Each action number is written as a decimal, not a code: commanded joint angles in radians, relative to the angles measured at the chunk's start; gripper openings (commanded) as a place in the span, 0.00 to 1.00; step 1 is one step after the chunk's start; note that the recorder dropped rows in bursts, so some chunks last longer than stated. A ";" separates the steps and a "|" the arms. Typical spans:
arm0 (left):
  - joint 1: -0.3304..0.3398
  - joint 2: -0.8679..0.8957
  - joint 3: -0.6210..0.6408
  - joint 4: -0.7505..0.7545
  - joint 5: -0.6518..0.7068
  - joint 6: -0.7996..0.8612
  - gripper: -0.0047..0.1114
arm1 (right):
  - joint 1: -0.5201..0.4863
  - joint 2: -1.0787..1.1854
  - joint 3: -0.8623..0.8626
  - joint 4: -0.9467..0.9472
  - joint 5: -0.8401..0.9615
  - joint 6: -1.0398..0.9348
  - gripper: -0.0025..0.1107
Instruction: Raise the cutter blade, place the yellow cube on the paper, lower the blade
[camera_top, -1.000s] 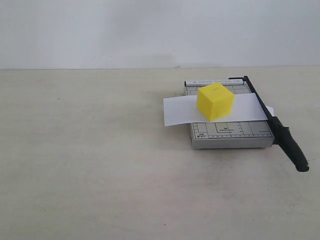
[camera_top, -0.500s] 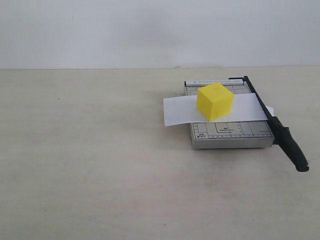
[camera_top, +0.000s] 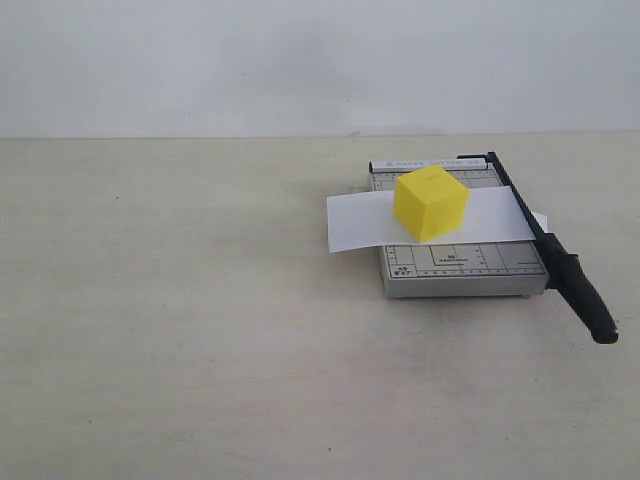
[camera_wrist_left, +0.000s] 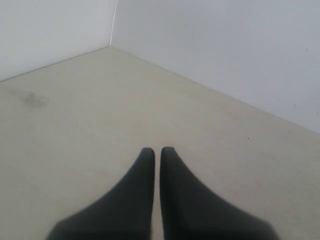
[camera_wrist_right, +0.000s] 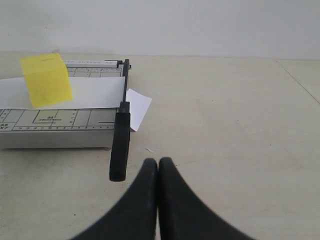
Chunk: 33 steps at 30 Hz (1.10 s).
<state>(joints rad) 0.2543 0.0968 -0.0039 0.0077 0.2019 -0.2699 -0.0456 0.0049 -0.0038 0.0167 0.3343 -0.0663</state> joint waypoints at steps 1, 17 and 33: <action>0.001 -0.004 0.004 -0.008 -0.014 0.000 0.08 | -0.004 -0.005 0.004 -0.006 -0.002 0.004 0.02; 0.001 -0.061 0.004 0.007 0.006 0.000 0.08 | -0.004 -0.005 0.004 -0.006 -0.002 0.004 0.02; -0.291 -0.097 0.004 0.002 0.227 0.017 0.08 | -0.004 -0.005 0.004 -0.004 -0.004 0.004 0.02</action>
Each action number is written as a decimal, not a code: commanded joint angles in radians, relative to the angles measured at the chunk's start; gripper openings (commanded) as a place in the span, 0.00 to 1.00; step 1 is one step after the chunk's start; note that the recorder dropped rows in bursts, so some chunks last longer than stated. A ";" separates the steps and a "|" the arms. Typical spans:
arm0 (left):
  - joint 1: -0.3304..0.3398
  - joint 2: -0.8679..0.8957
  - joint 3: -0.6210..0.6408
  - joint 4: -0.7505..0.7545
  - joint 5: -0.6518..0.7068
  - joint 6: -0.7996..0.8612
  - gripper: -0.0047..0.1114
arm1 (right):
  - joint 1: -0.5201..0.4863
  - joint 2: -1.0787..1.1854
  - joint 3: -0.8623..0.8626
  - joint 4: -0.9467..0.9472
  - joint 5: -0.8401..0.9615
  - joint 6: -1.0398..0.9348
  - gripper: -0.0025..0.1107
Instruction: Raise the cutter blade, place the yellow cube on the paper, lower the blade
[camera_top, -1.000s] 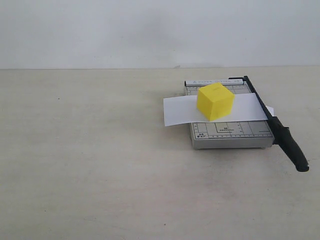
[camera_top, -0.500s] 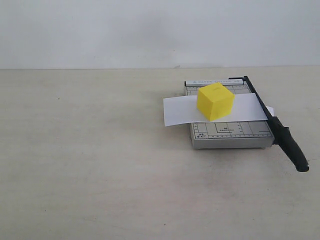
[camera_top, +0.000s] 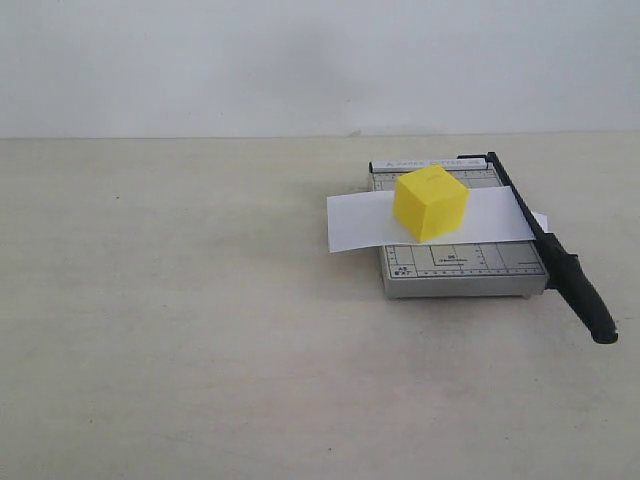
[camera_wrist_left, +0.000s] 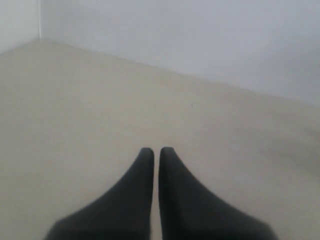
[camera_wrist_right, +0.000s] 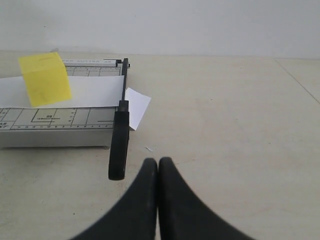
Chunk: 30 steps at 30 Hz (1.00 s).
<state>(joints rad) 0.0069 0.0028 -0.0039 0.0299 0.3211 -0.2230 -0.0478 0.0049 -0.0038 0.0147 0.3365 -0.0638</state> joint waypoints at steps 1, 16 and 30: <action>-0.043 -0.003 0.004 -0.024 0.107 -0.030 0.08 | -0.002 -0.005 0.004 -0.002 -0.007 0.001 0.02; -0.043 -0.003 0.004 -0.048 0.103 0.004 0.08 | -0.002 -0.005 0.004 -0.002 -0.007 0.001 0.02; -0.040 -0.003 0.004 -0.048 0.103 0.006 0.08 | -0.002 -0.005 0.004 -0.002 -0.007 0.001 0.02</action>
